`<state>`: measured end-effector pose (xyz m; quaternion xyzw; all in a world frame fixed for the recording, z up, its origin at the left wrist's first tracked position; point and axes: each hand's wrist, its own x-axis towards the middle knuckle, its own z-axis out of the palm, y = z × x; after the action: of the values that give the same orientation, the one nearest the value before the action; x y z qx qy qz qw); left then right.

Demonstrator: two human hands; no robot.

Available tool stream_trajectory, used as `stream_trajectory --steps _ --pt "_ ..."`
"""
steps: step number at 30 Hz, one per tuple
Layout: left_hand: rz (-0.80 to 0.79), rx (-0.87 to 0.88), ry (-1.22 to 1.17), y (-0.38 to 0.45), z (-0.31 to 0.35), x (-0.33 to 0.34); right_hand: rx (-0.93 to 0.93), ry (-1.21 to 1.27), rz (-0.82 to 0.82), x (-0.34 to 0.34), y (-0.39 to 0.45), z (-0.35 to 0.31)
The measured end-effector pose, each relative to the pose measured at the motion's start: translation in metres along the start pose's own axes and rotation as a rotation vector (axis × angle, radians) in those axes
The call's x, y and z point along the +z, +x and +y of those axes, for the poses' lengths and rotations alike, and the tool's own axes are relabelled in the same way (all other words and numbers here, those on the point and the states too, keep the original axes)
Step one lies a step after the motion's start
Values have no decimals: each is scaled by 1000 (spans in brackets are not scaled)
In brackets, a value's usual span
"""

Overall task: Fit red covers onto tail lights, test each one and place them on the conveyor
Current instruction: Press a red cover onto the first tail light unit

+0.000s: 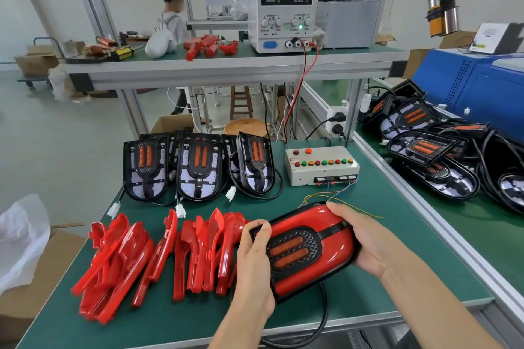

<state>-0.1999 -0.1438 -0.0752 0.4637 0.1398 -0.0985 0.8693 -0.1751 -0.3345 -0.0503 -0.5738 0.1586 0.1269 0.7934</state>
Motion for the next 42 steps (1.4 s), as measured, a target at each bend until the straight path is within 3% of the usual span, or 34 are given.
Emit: stream_trajectory --steps 19,33,42 --pt "50 9 48 -2 -1 -2 -12 -51 50 6 -1 2" --pt "63 175 168 1 -4 -1 48 -238 -48 -2 4 -10" --pt "65 215 202 1 -9 -2 45 -230 -1 -2 3 -9"
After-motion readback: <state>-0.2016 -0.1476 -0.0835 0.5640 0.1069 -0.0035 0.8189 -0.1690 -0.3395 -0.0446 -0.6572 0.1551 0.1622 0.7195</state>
